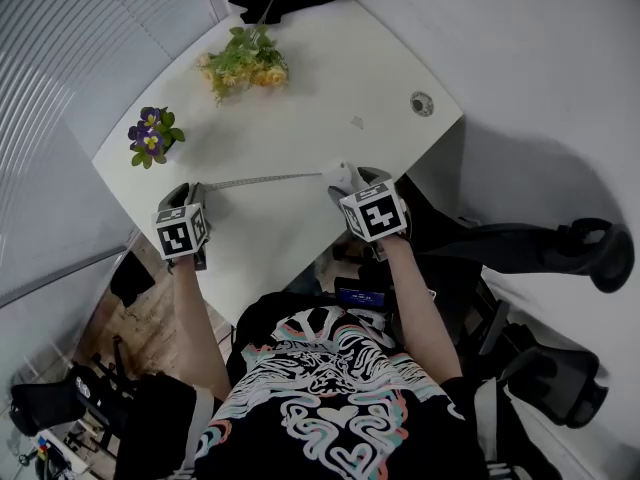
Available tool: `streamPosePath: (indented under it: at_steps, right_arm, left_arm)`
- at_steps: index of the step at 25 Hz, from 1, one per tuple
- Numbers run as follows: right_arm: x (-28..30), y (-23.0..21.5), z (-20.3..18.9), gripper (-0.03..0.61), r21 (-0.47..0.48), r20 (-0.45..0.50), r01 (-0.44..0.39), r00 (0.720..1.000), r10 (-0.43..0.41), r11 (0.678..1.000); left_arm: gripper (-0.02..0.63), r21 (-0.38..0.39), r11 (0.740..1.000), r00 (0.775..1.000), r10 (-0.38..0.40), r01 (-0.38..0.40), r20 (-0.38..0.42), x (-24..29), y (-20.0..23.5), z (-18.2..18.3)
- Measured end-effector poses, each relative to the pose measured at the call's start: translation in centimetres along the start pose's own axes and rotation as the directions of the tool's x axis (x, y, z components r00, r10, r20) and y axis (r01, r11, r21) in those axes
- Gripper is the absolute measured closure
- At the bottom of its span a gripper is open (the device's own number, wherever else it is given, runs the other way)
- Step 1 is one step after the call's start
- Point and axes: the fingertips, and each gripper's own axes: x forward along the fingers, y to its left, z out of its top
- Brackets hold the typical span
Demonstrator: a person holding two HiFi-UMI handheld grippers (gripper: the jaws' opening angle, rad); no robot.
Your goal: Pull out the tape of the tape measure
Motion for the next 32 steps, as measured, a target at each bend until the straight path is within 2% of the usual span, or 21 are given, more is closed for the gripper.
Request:
streamPosePath:
  at_steps: [3, 5, 7, 10, 14, 15, 22, 25, 28, 32]
  right_arm:
    - [-0.7, -0.1, 0.0, 0.276, 0.016, 0.03, 0.014, 0.999, -0.015, 1.0]
    - [-1.1, -0.3, 0.2, 0.276, 0.029, 0.054, 0.025, 0.998, -0.027, 0.999]
    - [-1.8, -0.4, 0.4, 0.284, 0.044, 0.084, 0.029, 0.996, -0.032, 0.999]
    - [-3.3, -0.3, 0.9, 0.324, 0.085, 0.155, 0.023, 0.987, -0.036, 0.996]
    - [-5.4, -0.2, 2.0, 0.374, 0.144, 0.26, 0.008, 0.964, -0.046, 0.99]
    - [-6.0, -0.1, 2.3, 0.4, 0.152, 0.288, 0.006, 0.956, -0.051, 0.988]
    - [-9.0, 0.9, 2.7, 0.436, 0.172, 0.383, 0.006, 0.921, -0.072, 0.985]
    - [-10.6, 1.2, 3.1, 0.477, 0.192, 0.432, 0.01, 0.897, -0.094, 0.981]
    - [-12.5, 1.8, 4.0, 0.575, 0.19, 0.496, 0.017, 0.861, -0.111, 0.982]
    - [-15.5, 2.9, 5.4, 0.577, 0.168, 0.586, 0.016, 0.802, -0.113, 0.986]
  left_arm:
    - [0.48, -0.048, 0.999, 0.999, 0.013, -0.011, 0.039, -0.6, 0.5, 0.2]
    - [0.451, -0.058, 0.997, 0.995, 0.048, -0.043, 0.085, -1.2, 1.1, 0.8]
    - [0.448, -0.073, 0.997, 0.989, 0.05, -0.04, 0.136, -2.0, 1.0, 1.6]
    - [0.449, -0.085, 0.996, 0.981, -0.017, 0.034, 0.195, -3.2, -0.6, 2.7]
    - [0.457, -0.044, 0.991, 0.961, -0.111, 0.126, 0.254, -4.6, -3.7, 4.4]
    - [0.46, -0.03, 0.989, 0.955, -0.132, 0.145, 0.267, -5.0, -4.6, 4.9]
    - [0.509, 0.043, 0.97, 0.898, -0.239, 0.241, 0.369, -8.7, -9.6, 8.1]
    - [0.542, 0.086, 0.964, 0.873, -0.263, 0.251, 0.41, -10.7, -11.2, 9.6]
    - [0.589, 0.126, 0.963, 0.846, -0.271, 0.239, 0.459, -12.7, -12.2, 11.1]
    - [0.611, 0.153, 0.959, 0.809, -0.283, 0.238, 0.516, -14.8, -13.1, 12.7]
